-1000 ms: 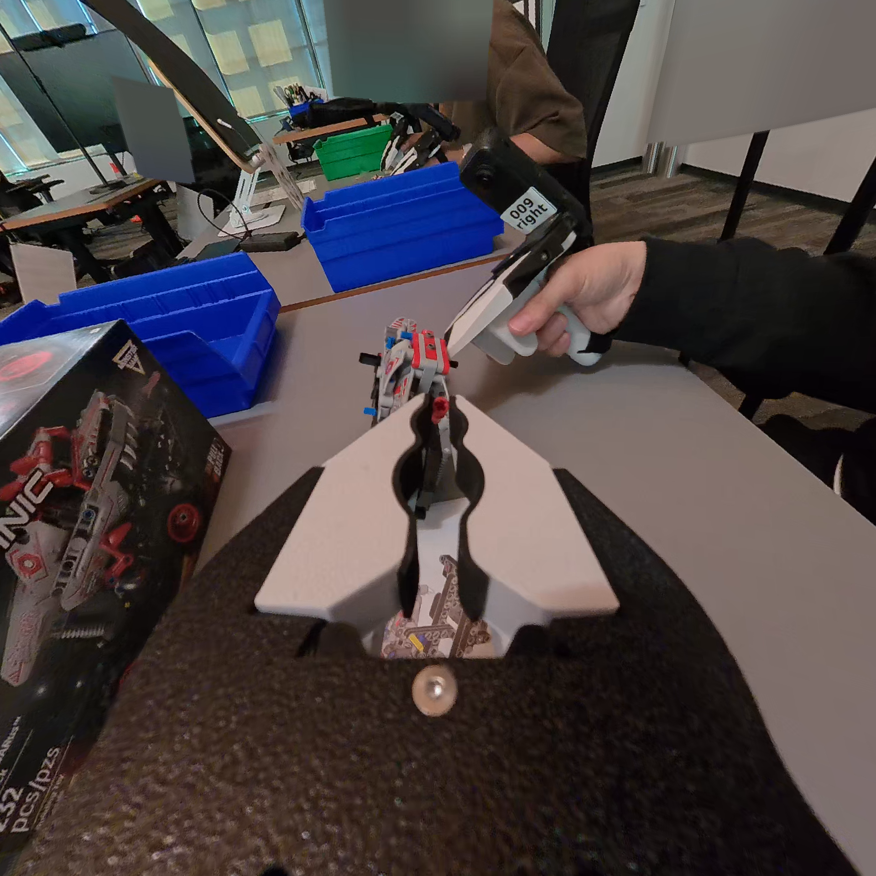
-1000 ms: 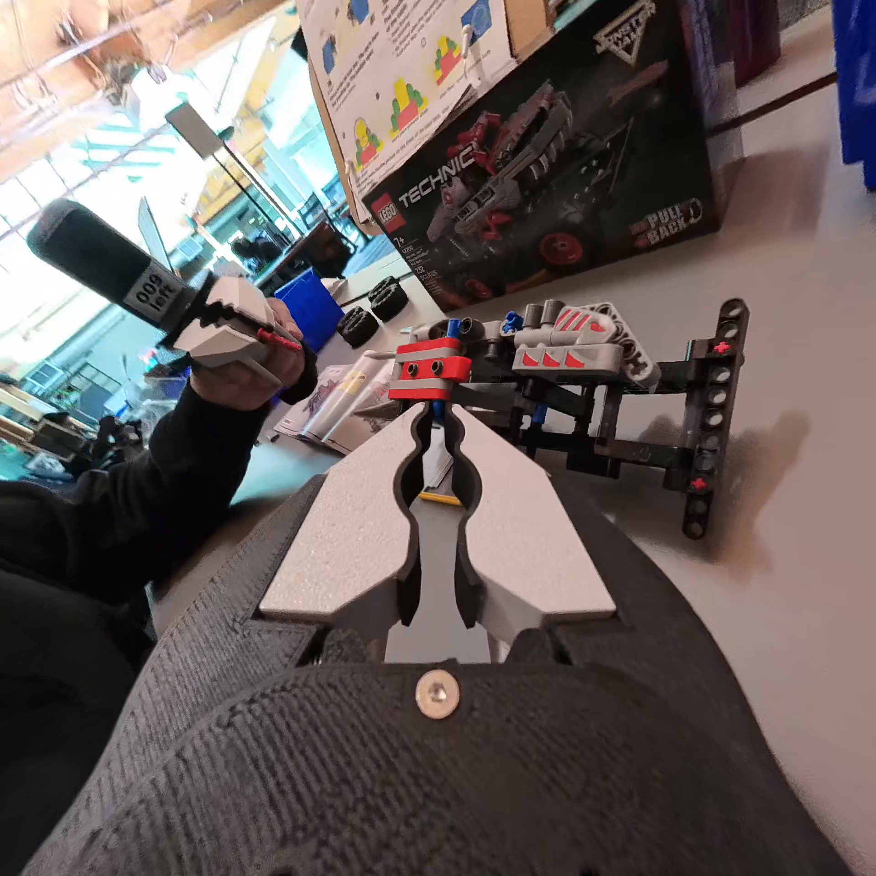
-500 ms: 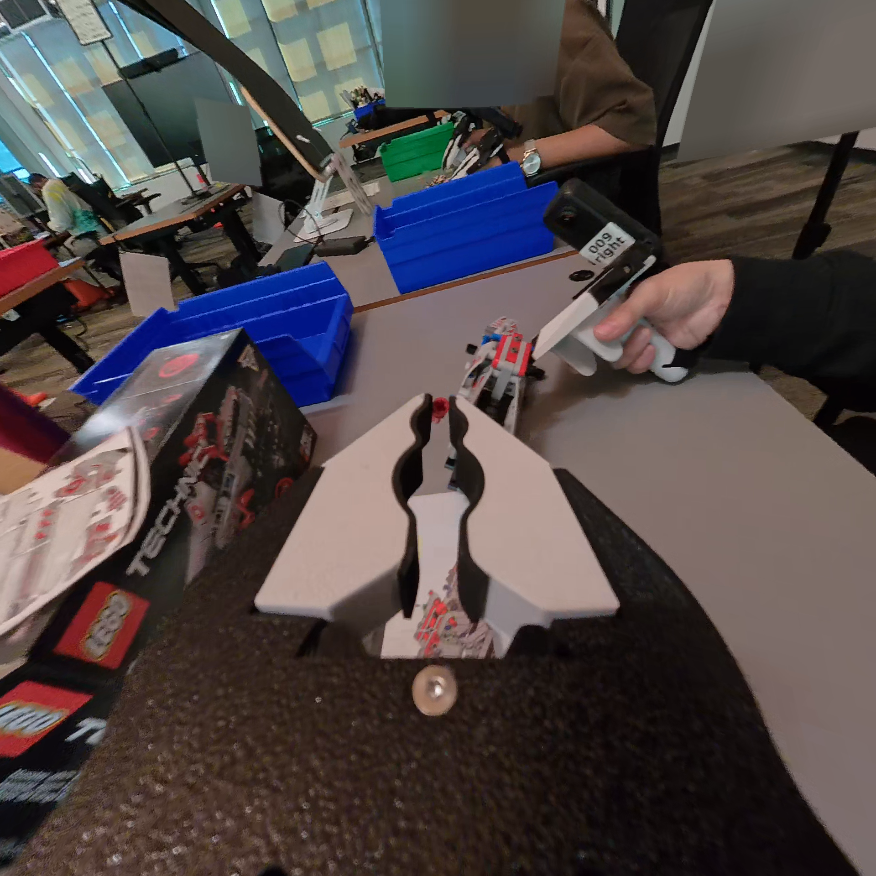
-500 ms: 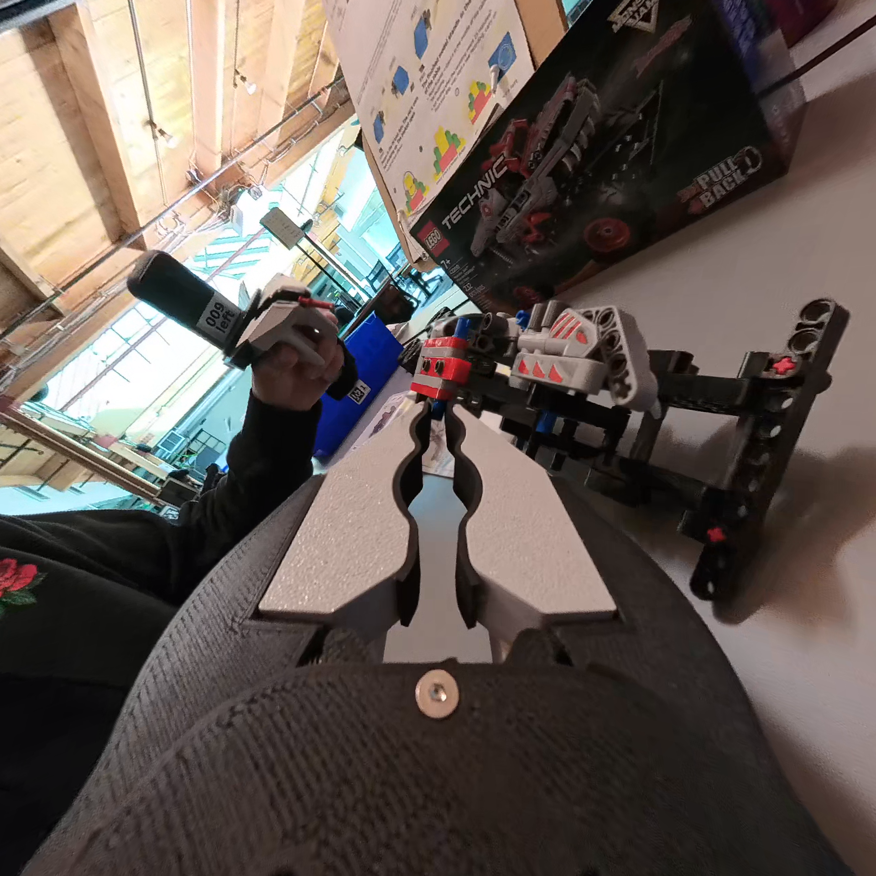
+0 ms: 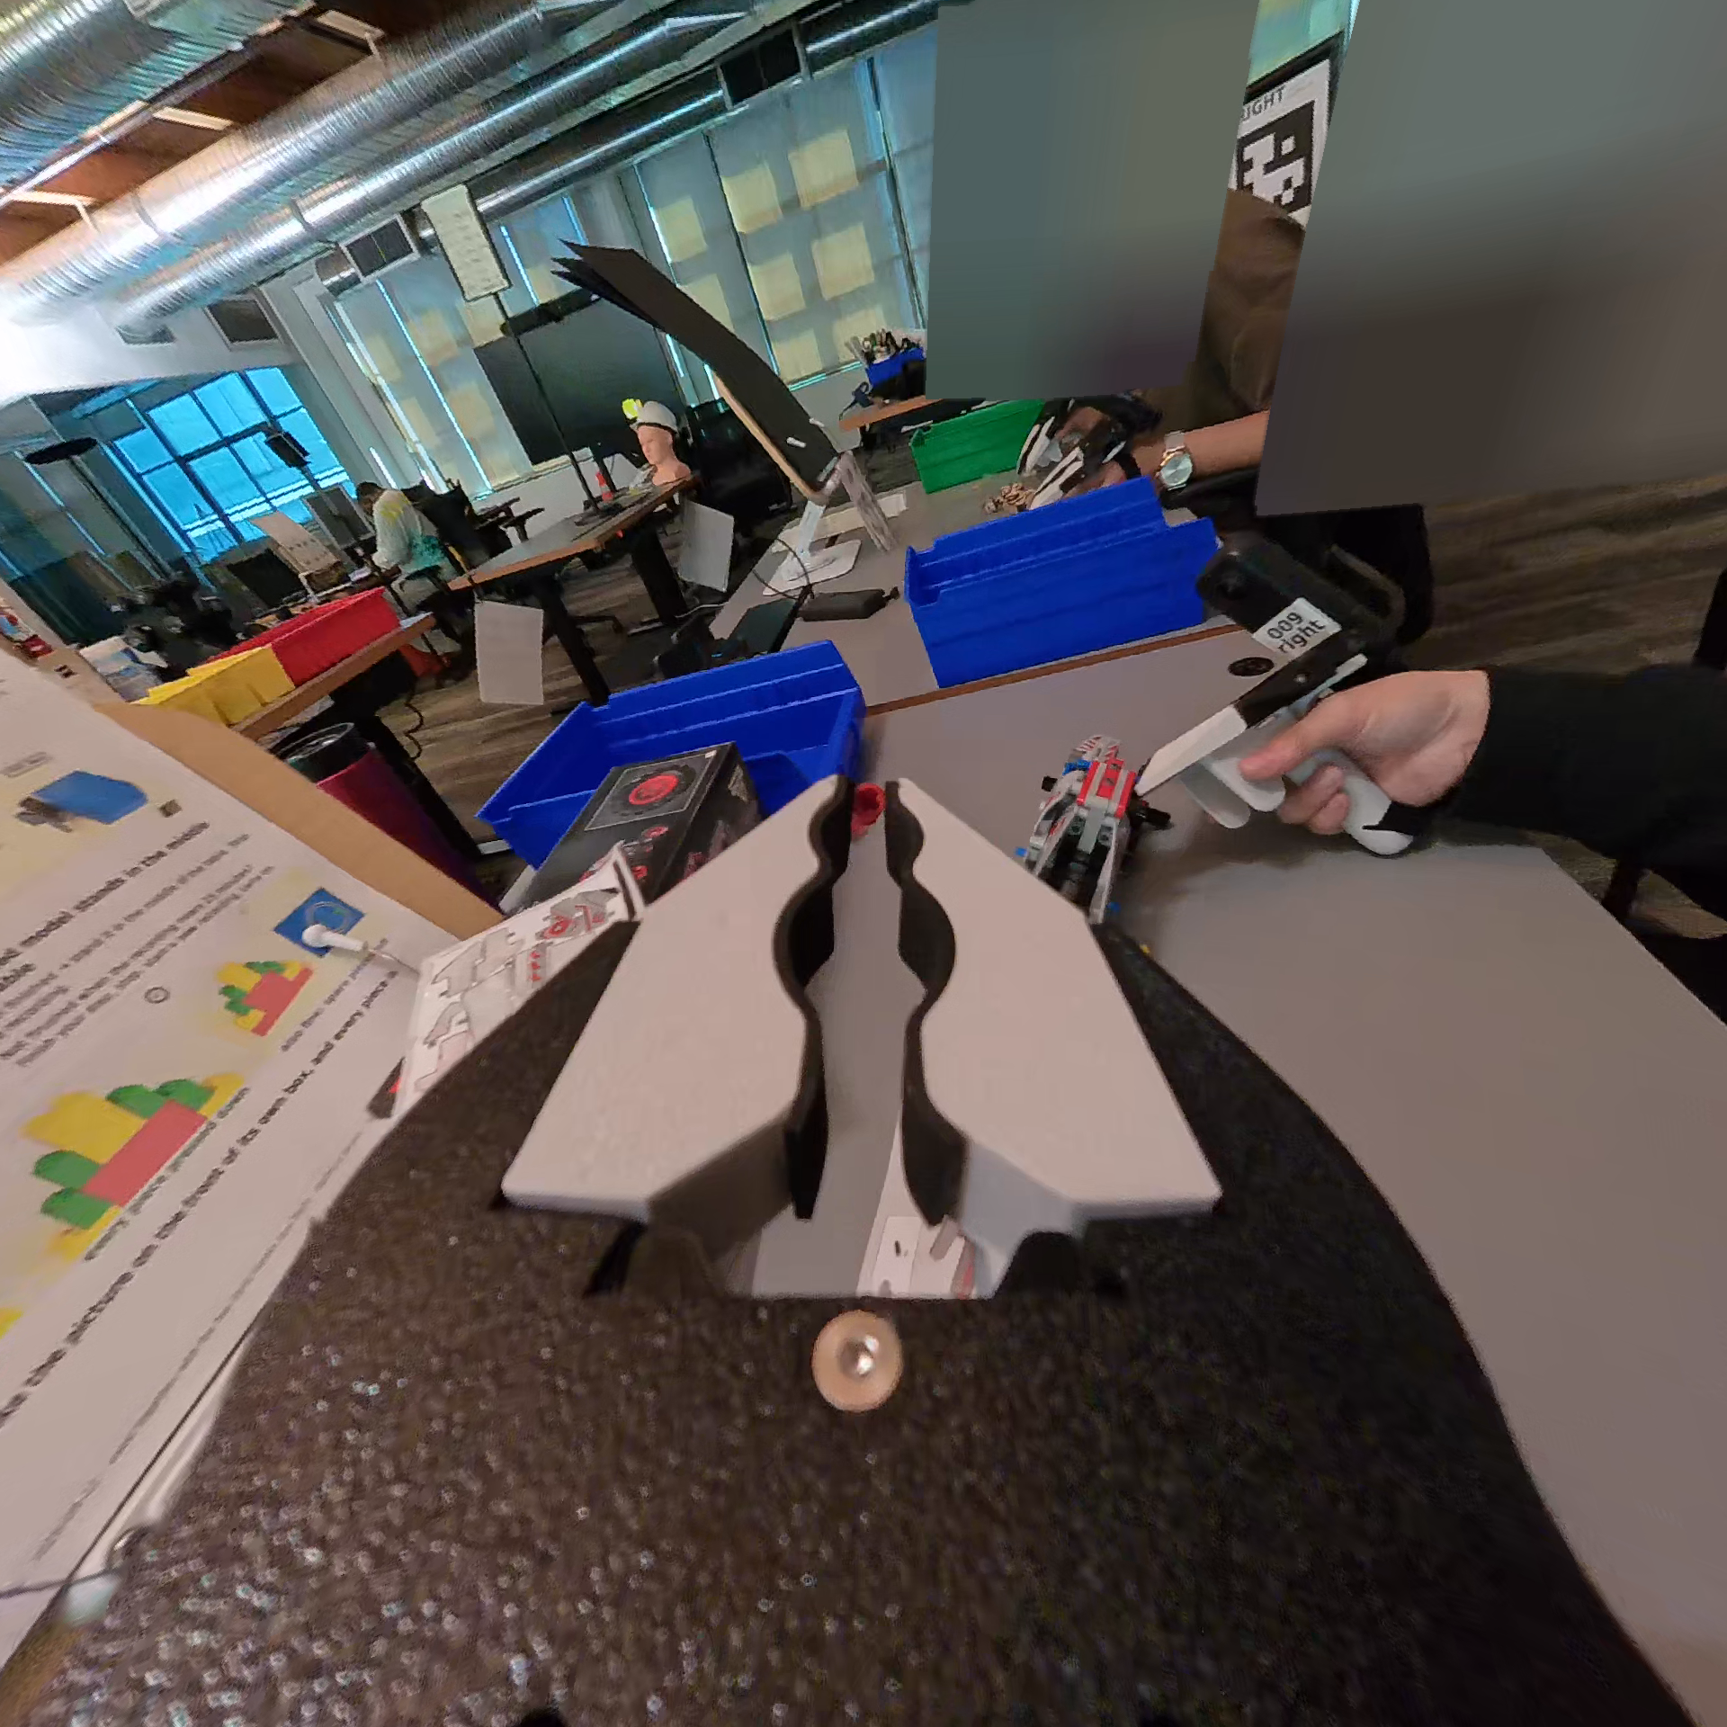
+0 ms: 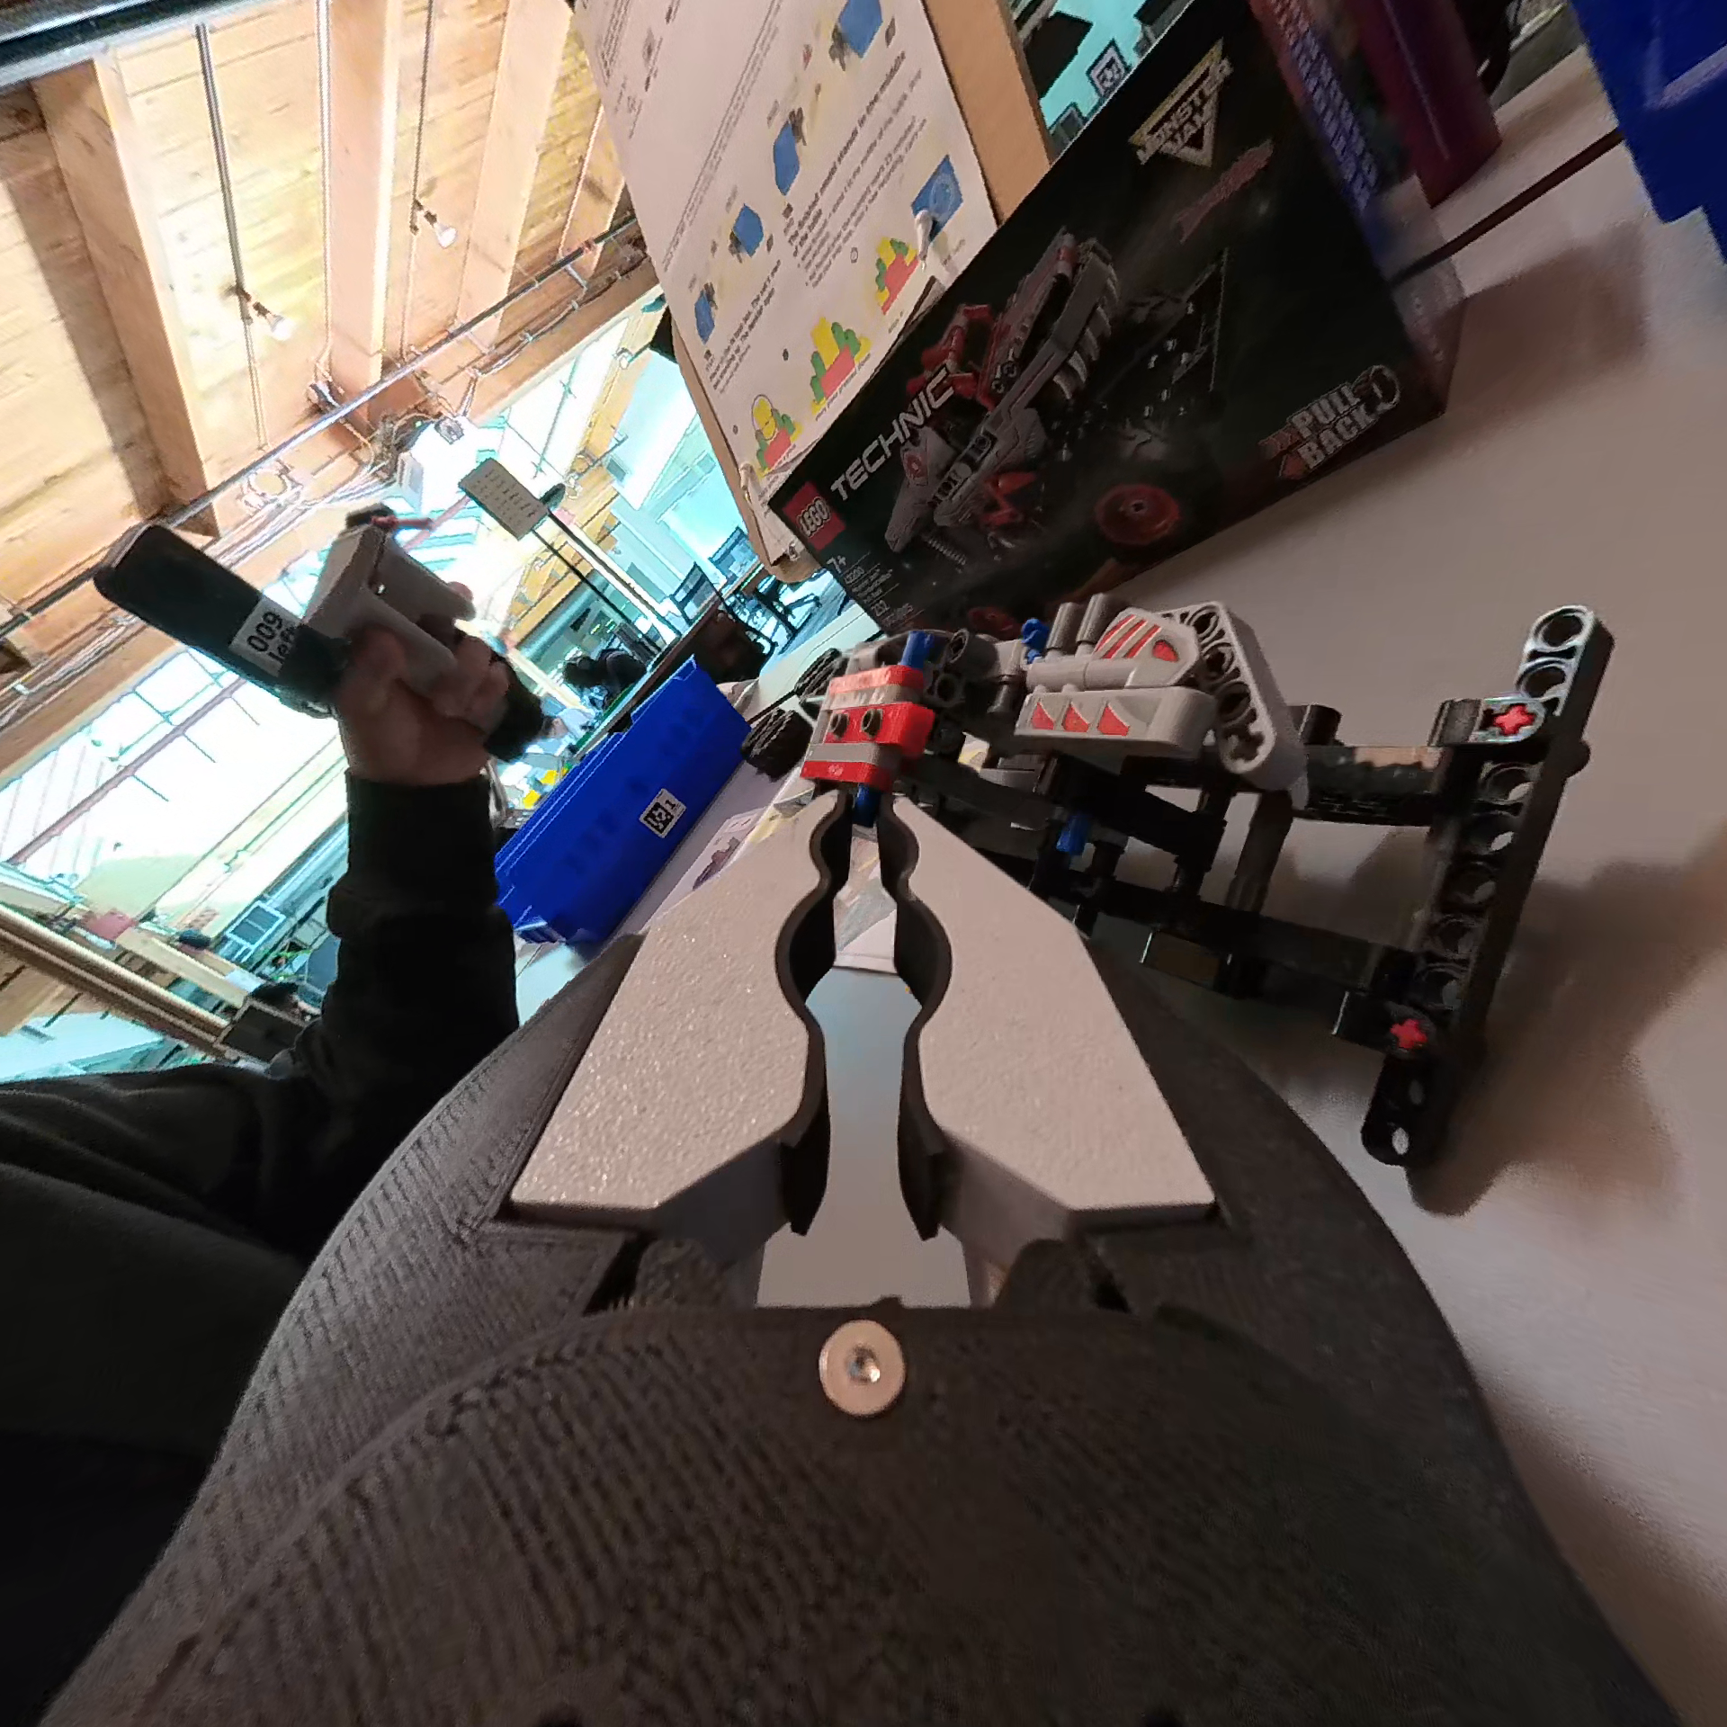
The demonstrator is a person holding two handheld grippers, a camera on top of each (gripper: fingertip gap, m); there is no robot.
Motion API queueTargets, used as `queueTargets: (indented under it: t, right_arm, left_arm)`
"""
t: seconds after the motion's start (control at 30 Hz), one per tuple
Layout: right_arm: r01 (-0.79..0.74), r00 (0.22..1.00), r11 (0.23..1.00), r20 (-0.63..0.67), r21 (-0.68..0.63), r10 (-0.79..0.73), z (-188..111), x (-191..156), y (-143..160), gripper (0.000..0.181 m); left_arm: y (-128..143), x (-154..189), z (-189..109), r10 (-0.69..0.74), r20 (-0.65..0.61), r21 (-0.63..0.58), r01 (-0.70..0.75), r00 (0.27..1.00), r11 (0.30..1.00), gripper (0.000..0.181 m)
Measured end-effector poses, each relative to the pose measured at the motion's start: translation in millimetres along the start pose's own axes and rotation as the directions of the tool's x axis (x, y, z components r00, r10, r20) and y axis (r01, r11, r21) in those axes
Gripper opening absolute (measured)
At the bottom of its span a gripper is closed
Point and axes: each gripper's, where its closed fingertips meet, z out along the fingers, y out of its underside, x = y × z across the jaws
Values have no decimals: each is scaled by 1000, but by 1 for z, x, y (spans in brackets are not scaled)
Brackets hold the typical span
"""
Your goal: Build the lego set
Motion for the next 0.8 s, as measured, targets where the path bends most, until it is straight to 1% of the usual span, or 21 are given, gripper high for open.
queueTargets:
  t: [0.13, 0.37, 0.6, 0.8]
  right_arm:
    - [3, 1000, 999, -27, 37, -2, 0, 3, -5, 4]
    - [16, 998, 997, -58, 75, -11, 3, 8, -11, 4]
    - [-86, 994, 988, -58, 127, 94, 9, 18, -21, 4]
    - [-121, 989, 982, -64, 146, 131, 13, 22, -25, 6]
  left_arm:
    - [-2, -5, -8, -2, 14, 6, 1, 1000, 1000, 4]
    - [-6, -6, -12, 3, 17, 14, -4, 1000, 1000, 4]
    - [-3, -5, -9, -15, 6, 13, 15, 1000, 1000, 4]
    - [1, -2, -3, -20, -16, 7, 20, 1000, 1000, 4]
